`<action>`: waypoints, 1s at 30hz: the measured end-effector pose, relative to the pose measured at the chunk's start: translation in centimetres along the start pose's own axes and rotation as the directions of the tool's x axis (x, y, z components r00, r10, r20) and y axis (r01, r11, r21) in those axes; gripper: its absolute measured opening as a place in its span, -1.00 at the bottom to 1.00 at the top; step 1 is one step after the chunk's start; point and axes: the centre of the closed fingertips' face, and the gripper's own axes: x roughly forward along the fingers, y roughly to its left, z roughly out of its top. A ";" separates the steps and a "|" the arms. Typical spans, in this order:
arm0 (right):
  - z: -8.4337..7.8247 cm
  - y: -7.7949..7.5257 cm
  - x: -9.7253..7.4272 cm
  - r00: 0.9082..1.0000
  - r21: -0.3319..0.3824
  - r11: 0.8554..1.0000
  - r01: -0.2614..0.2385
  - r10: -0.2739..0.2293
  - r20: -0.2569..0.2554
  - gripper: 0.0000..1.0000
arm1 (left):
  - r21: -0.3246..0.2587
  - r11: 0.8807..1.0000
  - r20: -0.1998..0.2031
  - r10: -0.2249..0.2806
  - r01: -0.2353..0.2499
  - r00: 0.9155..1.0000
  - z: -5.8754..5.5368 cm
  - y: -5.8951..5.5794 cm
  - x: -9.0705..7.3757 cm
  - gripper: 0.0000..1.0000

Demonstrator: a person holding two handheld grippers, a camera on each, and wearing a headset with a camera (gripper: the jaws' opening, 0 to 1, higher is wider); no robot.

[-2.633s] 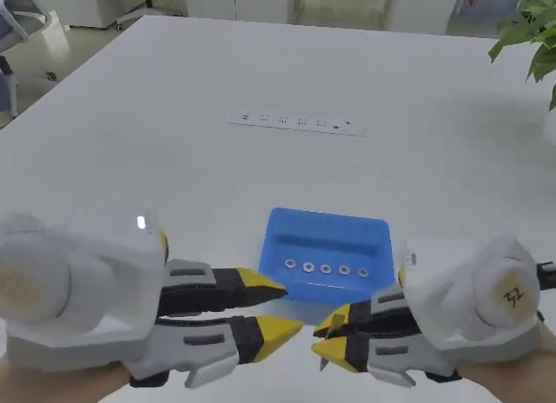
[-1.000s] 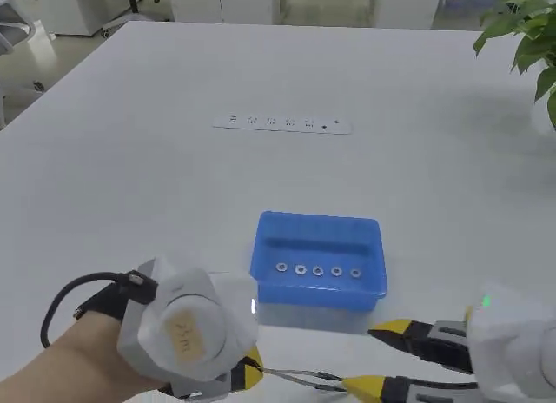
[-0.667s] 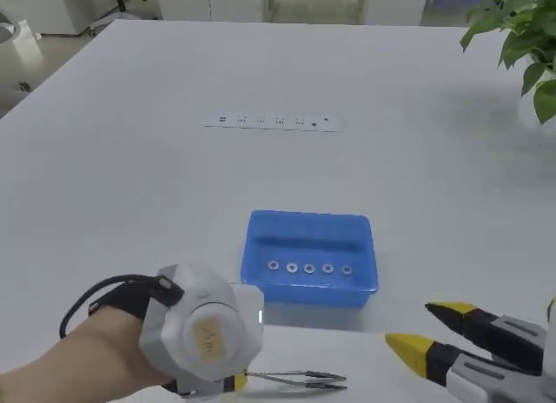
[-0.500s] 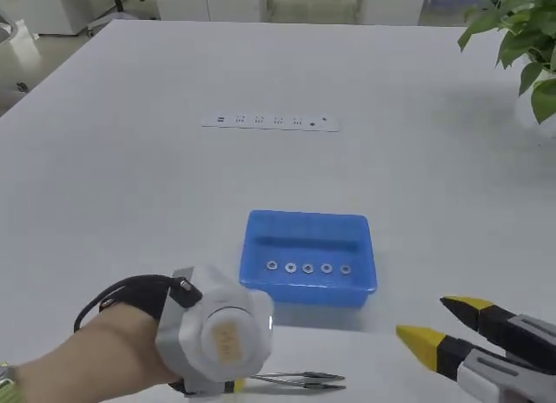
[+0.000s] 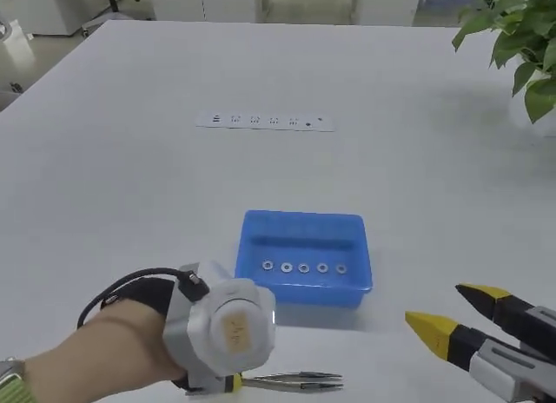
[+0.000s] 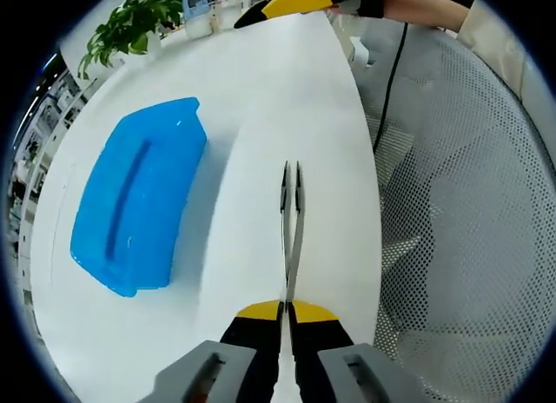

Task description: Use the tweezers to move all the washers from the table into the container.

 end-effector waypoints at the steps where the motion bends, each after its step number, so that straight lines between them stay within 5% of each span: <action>1: 0.1 0.0 0.0 1.000 0.003 1.000 0.001 -0.001 0.003 -0.03 | -0.021 1.000 0.009 0.002 -0.001 1.000 -0.1 0.0 -0.1 -0.98; 5: 0.4 -0.2 -0.3 1.000 0.007 1.000 -0.003 0.003 0.020 -0.01 | -0.081 0.996 0.050 0.042 -0.038 0.998 -0.4 0.2 -0.6 -0.77; 9: 0.8 -0.4 -0.5 0.999 -0.002 1.000 -0.001 0.001 0.039 0.05 | -0.193 0.979 0.148 0.101 -0.071 0.984 -0.1 0.5 -2.0 -0.65; 11: 1.0 -0.4 -0.5 0.999 -0.004 1.000 -0.003 0.003 0.049 0.07 | -0.230 0.966 0.199 0.164 -0.117 0.966 0.2 1.2 -3.2 -0.57; 13: 1.4 -0.5 -0.5 0.998 -0.011 1.000 -0.003 0.003 0.064 0.10 | -0.268 0.948 0.252 0.240 -0.170 0.938 0.5 2.1 -4.8 -0.40; 15: 1.9 -0.5 -0.6 0.997 -0.025 1.000 0.001 0.001 0.082 0.14 | -0.342 0.917 0.314 0.319 -0.206 0.894 1.0 3.1 -6.7 -0.21; 18: 2.8 -0.4 -0.6 0.994 -0.039 0.999 0.005 -0.001 0.112 0.20 | -0.461 0.858 0.409 0.433 -0.227 0.804 1.8 4.5 -9.9 -0.11; 19: 3.1 -0.4 -0.7 0.992 -0.042 0.999 0.007 -0.001 0.123 0.21 | -0.512 0.829 0.459 0.484 -0.223 0.745 2.3 5.2 -11.5 -0.07; 20: 3.4 -0.4 -0.7 0.992 -0.044 0.999 0.007 -0.001 0.130 0.24 | -0.554 0.805 0.490 0.520 -0.211 0.699 2.6 5.6 -12.7 0.00; 21: 3.7 -0.4 -0.7 0.990 -0.049 0.999 0.008 -0.001 0.141 0.25 | -0.605 0.774 0.534 0.568 -0.186 0.626 3.0 6.1 -14.5 0.07; 22: 3.9 -0.4 -0.7 0.989 -0.053 0.999 0.009 -0.001 0.147 0.27 | -0.635 0.755 0.557 0.596 -0.166 0.579 3.2 6.4 -15.6 0.15; 23: 4.1 -0.5 -0.7 0.989 -0.059 0.998 0.012 -0.003 0.151 0.28 | -0.666 0.732 0.581 0.632 -0.148 0.512 3.3 6.7 -17.3 0.24; 25: 4.4 -0.5 -0.8 0.987 -0.062 0.998 0.017 -0.006 0.163 0.30 | -0.694 0.698 0.569 0.682 -0.177 0.459 2.7 7.2 -18.7 0.38; 26: 4.6 -0.6 -0.8 0.986 -0.061 0.998 0.018 -0.007 0.169 0.31 | -0.694 0.686 0.554 0.703 -0.220 0.445 2.3 7.4 -19.3 0.43; 27: 4.8 -0.6 -0.9 0.984 -0.060 0.998 0.021 -0.010 0.176 0.32 | -0.695 0.672 0.534 0.721 -0.257 0.442 1.9 7.5 -19.6 0.47; 28: 5.0 -0.6 -1.0 0.982 -0.060 0.998 0.025 -0.013 0.190 0.34 | -0.695 0.647 0.505 0.750 -0.313 0.428 1.3 7.7 -20.0 0.53; 30: 5.5 -0.7 -1.2 0.977 -0.060 0.998 0.034 -0.021 0.211 0.38 | -0.707 0.624 0.491 0.772 -0.332 0.404 0.9 7.8 -20.6 0.67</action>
